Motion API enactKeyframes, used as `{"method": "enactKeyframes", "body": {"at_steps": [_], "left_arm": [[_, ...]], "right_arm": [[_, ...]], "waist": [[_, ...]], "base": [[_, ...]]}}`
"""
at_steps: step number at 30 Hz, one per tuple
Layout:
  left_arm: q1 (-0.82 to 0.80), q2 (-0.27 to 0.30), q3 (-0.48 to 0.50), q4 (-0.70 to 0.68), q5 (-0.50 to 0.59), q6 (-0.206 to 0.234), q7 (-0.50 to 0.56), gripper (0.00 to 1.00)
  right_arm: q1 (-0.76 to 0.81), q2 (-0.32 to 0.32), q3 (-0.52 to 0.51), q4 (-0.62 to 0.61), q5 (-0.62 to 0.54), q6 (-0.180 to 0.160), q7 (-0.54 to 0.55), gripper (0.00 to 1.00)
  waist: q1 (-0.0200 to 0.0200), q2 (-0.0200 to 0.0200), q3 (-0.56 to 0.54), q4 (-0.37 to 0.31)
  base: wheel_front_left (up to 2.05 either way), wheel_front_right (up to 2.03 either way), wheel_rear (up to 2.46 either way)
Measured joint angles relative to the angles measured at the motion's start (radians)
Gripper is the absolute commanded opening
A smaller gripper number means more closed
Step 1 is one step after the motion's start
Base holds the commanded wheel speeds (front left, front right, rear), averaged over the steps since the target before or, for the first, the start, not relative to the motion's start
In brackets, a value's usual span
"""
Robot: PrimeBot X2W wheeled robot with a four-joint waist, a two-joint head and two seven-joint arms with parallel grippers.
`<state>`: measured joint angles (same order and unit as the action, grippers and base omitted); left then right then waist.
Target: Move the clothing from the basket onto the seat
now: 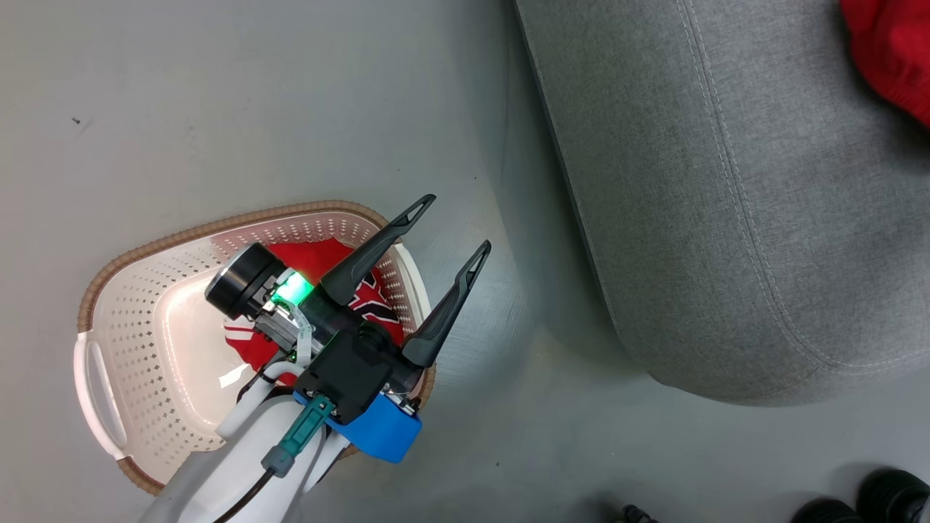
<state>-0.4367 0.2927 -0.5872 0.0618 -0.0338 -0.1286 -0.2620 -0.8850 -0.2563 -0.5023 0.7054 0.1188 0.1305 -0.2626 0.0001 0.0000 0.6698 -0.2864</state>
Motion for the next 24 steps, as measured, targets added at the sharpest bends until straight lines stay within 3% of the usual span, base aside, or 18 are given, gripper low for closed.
{"method": "enactKeyframes", "body": {"at_steps": [5,13,14,16,17,18,24], "left_arm": [[-0.001,0.0,-0.003,0.0,-0.001,0.0,0.0,1.0],[-0.001,0.001,-0.001,0.0,-0.009,0.0,0.0,1.0],[-0.001,0.001,-0.001,0.0,-0.01,0.0,0.0,1.0],[-0.002,-0.001,0.0,0.001,-0.013,0.0,0.0,1.0],[-0.002,-0.003,-0.001,0.002,-0.017,0.0,0.0,1.0],[-0.002,-0.006,-0.001,0.004,-0.019,0.0,0.0,1.0],[-0.006,-0.03,-0.002,0.018,-0.032,0.0,0.0,1.0]], "right_arm": [[0.0,0.006,0.0,0.076,-0.004,0.0,0.0,0.0],[-0.008,0.011,0.01,0.088,-0.008,0.0,0.0,0.0],[-0.008,0.012,0.014,0.082,-0.013,0.0,0.0,0.1],[-0.007,0.014,0.012,0.073,-0.018,0.0,0.0,0.47],[-0.006,0.015,0.012,0.068,-0.021,0.0,0.0,0.96],[-0.004,0.016,0.011,0.064,-0.021,0.0,0.0,1.0],[0.016,0.015,0.018,0.065,-0.032,0.0,0.0,1.0]], "waist": [[0.0,0.0,0.001,-0.003],[-0.0001,0.0,-0.006,-0.014],[0.0,0.0,-0.008,-0.015],[0.0,0.0,-0.013,-0.014],[-0.0001,0.0,-0.017,-0.013],[-0.0001,0.0,-0.02,-0.012],[-0.0001,0.0,-0.048,0.0]], "base": [[0.0,0.0,0.0],[0.0,0.0,0.0],[0.0,0.0,0.0],[0.0,0.0,0.0],[0.0,0.0,0.0],[0.0,0.0,0.0],[0.0,0.0,0.0]]}}
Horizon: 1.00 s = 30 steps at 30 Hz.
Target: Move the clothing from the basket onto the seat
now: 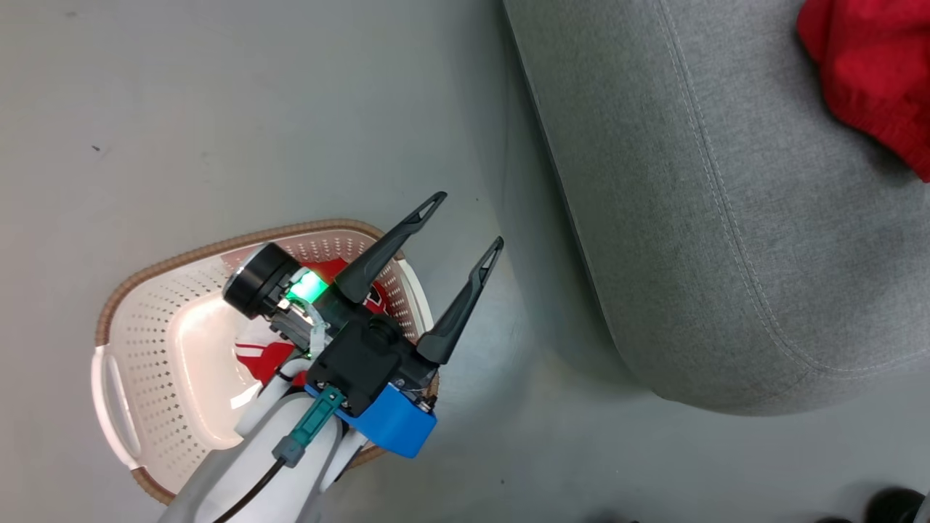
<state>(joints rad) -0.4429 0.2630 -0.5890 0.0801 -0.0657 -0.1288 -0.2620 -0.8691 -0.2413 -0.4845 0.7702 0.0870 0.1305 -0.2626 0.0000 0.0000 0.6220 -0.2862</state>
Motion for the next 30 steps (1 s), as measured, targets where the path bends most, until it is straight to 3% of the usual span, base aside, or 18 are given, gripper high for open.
{"method": "enactKeyframes", "body": {"at_steps": [20,30], "left_arm": [[0.116,-0.136,0.064,0.154,-0.095,-0.001,0.0,1.0],[0.181,-0.173,0.12,0.243,-0.102,-0.001,0.0,1.0]], "right_arm": [[0.268,-0.009,0.085,-0.084,-0.065,0.0,0.0,1.0],[0.44,0.058,0.12,-0.219,-0.054,0.0,0.0,1.0]], "waist": [[-0.0002,0.0001,-0.258,0.079],[-0.0003,0.0,-0.406,0.138]], "base": [[0.0,0.0,0.0],[0.0,0.0,0.0]]}}
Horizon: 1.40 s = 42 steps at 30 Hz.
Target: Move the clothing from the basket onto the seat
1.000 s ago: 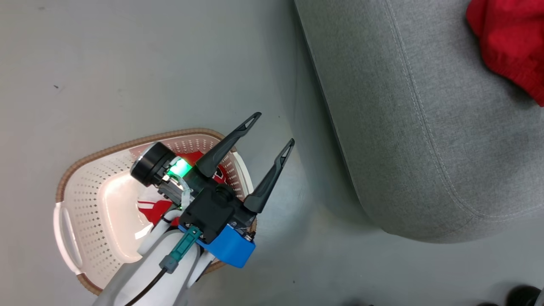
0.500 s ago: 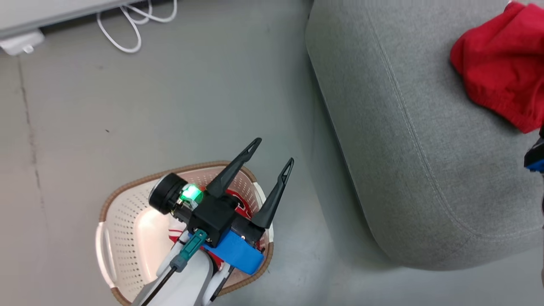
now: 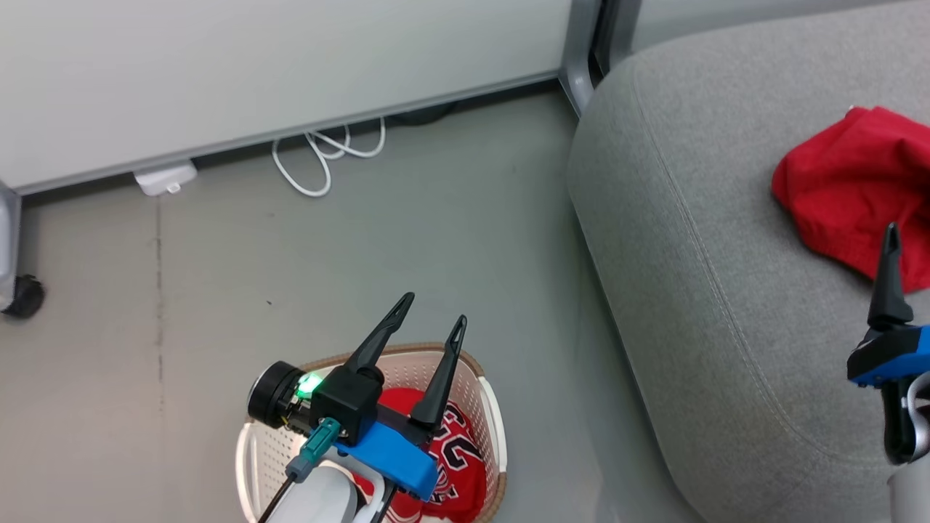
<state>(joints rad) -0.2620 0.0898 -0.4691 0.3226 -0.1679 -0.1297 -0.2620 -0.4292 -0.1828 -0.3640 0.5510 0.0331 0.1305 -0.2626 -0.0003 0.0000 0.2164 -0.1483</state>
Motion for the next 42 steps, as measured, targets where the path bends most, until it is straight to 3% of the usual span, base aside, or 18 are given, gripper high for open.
{"method": "enactKeyframes", "body": {"at_steps": [18,29,42], "left_arm": [[0.081,-0.033,0.165,0.063,0.003,0.007,0.0,1.0],[0.127,-0.035,0.275,0.09,0.013,0.01,0.0,1.0],[0.144,-0.037,0.322,0.109,0.036,0.008,-0.001,1.0]], "right_arm": [[0.285,0.103,0.083,-0.266,0.005,0.0,0.054,1.0],[0.409,0.131,0.138,-0.343,-0.012,0.0,0.068,1.0],[0.464,0.131,0.193,-0.37,0.016,0.0,0.069,1.0]], "waist": [[0.0,0.0,-0.161,0.134],[0.0001,0.0001,-0.218,0.207],[0.0003,0.0,-0.234,0.246]], "base": [[0.0,0.0,0.0],[0.0,0.0,0.0],[0.0,0.0,0.0]]}}
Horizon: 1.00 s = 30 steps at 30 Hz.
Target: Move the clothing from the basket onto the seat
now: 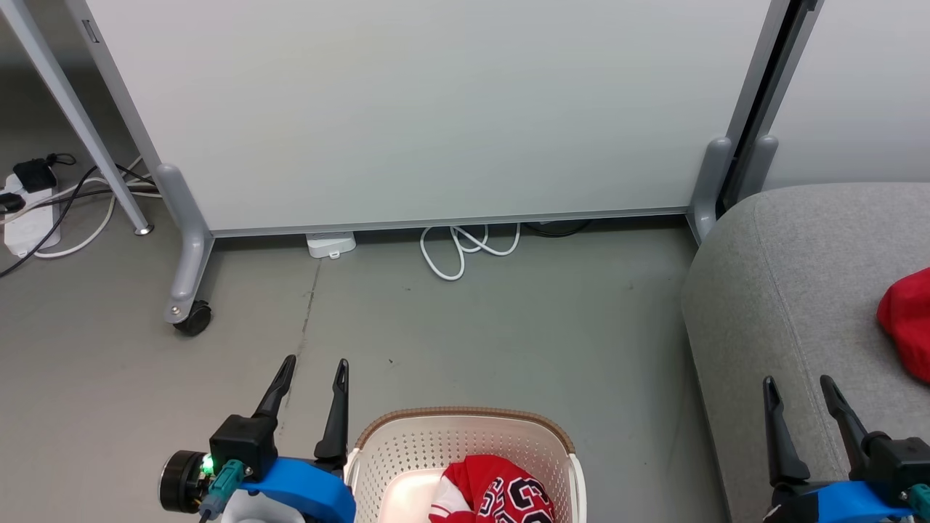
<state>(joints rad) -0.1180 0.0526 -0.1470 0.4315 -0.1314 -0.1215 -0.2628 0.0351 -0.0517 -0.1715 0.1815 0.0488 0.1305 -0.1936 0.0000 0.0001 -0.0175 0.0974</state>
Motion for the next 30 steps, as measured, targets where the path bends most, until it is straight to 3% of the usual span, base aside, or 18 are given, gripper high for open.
{"method": "enactKeyframes", "body": {"at_steps": [30], "left_arm": [[0.007,-0.001,0.004,0.005,0.008,-0.004,0.0,1.0]], "right_arm": [[-0.002,0.0,0.051,-0.016,0.007,0.0,0.015,1.0]], "waist": [[0.0,0.0,0.041,-0.044]], "base": [[0.0,0.0,0.0]]}}
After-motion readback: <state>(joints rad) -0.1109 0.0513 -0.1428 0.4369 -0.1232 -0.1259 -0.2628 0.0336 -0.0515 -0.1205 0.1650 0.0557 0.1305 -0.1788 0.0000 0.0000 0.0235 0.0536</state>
